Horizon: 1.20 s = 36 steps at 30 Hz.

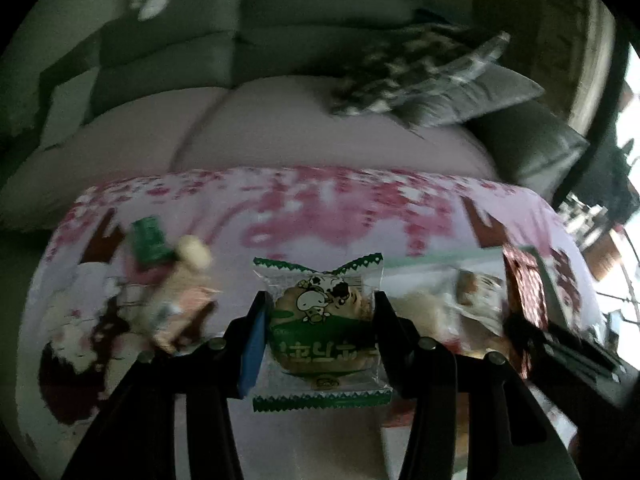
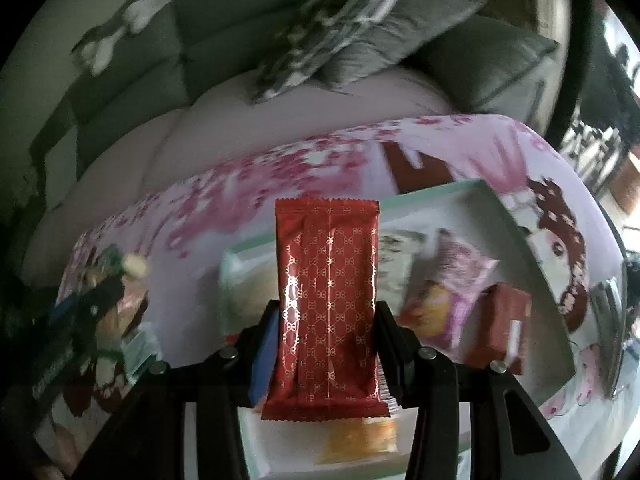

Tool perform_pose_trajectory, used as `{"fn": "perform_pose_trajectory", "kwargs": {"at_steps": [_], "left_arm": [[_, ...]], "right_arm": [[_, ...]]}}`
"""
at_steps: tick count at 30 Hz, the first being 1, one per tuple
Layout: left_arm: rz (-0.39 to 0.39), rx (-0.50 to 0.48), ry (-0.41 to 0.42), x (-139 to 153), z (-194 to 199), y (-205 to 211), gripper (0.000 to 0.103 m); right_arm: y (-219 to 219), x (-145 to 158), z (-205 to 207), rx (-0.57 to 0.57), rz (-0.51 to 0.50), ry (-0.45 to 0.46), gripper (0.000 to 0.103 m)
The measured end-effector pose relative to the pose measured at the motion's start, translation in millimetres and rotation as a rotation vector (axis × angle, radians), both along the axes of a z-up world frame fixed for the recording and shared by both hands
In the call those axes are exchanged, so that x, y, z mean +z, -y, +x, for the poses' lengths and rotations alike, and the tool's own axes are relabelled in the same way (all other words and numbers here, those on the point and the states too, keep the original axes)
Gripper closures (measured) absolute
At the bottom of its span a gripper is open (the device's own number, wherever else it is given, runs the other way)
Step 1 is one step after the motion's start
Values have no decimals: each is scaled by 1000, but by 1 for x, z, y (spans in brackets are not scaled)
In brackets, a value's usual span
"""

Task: Organize snacks
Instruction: 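Carry the red bar into the tray and release it while left releases the cartoon packet there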

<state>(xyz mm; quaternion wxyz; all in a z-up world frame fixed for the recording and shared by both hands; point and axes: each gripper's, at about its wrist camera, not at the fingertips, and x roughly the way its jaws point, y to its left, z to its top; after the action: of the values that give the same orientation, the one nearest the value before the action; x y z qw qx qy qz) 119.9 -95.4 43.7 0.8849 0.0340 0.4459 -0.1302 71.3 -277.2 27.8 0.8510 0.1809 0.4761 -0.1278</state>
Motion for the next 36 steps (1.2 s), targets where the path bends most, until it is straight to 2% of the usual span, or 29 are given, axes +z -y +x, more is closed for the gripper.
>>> {"fn": "perform_pose_trajectory", "kwargs": {"at_steps": [6, 13, 19, 27, 36], "left_arm": [[7, -125, -11, -5, -17, 49, 51], [37, -230, -14, -17, -32, 90, 51], [48, -253, -25, -27, -28, 106, 51], [67, -274, -42, -42, -24, 120, 51], [74, -281, -49, -48, -19, 123, 51]], "right_arm": [[44, -2, -12, -125, 4, -5, 55], [77, -2, -25, -209, -14, -1, 55], [97, -13, -28, -259, -10, -36, 55], [100, -32, -22, -255, 28, -79, 55], [100, -34, -21, -251, 28, -93, 54]]}}
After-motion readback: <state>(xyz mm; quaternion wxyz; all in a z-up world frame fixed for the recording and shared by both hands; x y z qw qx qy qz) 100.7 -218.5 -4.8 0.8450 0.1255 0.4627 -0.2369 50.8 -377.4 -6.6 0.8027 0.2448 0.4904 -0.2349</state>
